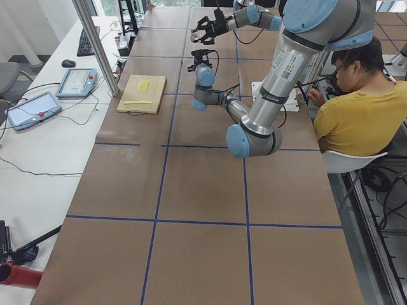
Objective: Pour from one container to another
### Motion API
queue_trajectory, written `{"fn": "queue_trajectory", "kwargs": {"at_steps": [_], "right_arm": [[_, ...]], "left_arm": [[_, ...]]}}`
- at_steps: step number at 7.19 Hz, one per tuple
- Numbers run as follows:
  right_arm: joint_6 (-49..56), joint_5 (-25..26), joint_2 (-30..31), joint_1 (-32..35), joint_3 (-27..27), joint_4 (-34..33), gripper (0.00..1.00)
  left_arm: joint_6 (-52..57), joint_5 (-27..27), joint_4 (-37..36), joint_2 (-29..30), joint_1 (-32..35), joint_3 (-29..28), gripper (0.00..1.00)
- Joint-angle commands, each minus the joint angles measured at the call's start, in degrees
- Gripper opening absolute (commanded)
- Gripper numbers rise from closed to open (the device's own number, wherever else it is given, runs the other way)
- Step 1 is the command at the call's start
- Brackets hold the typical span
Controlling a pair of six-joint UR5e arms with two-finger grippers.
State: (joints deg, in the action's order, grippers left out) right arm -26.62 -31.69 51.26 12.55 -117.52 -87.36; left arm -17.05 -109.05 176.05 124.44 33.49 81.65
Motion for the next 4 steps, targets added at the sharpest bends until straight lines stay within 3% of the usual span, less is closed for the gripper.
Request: {"fn": "queue_trajectory", "kwargs": {"at_steps": [1, 2, 4], "right_arm": [[-5.3, -3.8, 0.5, 1.3, -0.9, 4.5, 0.0], [-10.5, -9.0, 1.1, 3.3, -1.4, 5.5, 0.0], [-18.2, -12.2, 5.8, 5.5, -4.7, 5.8, 0.0]], "left_arm": [[0.0, 0.3, 0.0, -0.1, 0.0, 0.0, 0.0], [0.0, 0.3, 0.0, -0.1, 0.1, 0.0, 0.0], [0.0, 0.3, 0.0, -0.1, 0.1, 0.0, 0.0]]}}
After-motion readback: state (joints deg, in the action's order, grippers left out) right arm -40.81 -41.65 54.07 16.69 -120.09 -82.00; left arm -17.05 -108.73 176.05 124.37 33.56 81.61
